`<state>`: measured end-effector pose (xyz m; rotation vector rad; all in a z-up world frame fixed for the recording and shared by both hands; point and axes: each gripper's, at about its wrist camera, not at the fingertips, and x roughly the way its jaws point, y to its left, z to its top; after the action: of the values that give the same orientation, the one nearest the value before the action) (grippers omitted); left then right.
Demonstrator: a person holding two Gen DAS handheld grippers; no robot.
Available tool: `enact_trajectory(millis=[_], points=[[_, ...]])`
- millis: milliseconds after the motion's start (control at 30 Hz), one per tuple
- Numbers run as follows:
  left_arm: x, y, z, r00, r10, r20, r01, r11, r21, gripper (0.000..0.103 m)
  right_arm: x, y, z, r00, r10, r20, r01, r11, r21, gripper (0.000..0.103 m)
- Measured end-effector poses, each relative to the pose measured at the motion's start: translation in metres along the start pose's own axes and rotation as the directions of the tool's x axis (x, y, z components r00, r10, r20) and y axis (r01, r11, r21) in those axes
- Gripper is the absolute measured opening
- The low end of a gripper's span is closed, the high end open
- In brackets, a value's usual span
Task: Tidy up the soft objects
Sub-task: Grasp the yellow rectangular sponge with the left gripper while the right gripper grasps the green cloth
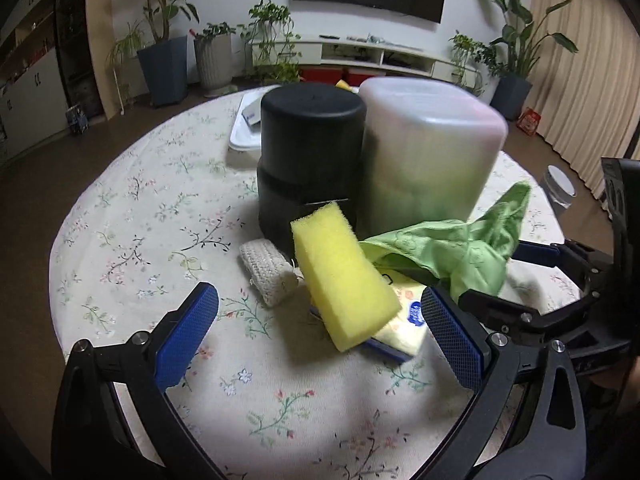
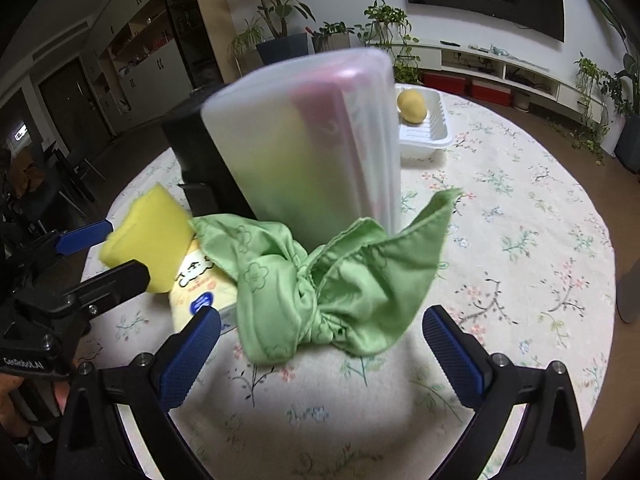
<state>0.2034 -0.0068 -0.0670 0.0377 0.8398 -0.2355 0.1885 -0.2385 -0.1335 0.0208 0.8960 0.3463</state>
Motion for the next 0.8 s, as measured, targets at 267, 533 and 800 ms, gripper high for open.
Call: enact_trajectory(millis=[267, 533, 800], points=[[0.021, 0.000, -0.001, 0.997, 0.006, -0.079, -0.012, 0.997, -0.073, 0.081, 0.011, -0.015, 0.002, 1.000, -0.016, -0.023, 0.017, 0.999, 0.040, 0.102], [0.017, -0.006, -0.002, 0.997, -0.004, -0.076, -0.001, 0.998, -0.066, 0.030, 0.017, -0.005, 0.003, 0.999, -0.038, -0.037, 0.038, 0.999, 0.008, 0.057], [0.003, -0.008, -0.006, 0.998, -0.006, -0.061, 0.003, 0.999, -0.049, 0.023, 0.008, -0.006, -0.008, 0.999, -0.019, -0.042, 0.020, 1.000, 0.023, 0.039]])
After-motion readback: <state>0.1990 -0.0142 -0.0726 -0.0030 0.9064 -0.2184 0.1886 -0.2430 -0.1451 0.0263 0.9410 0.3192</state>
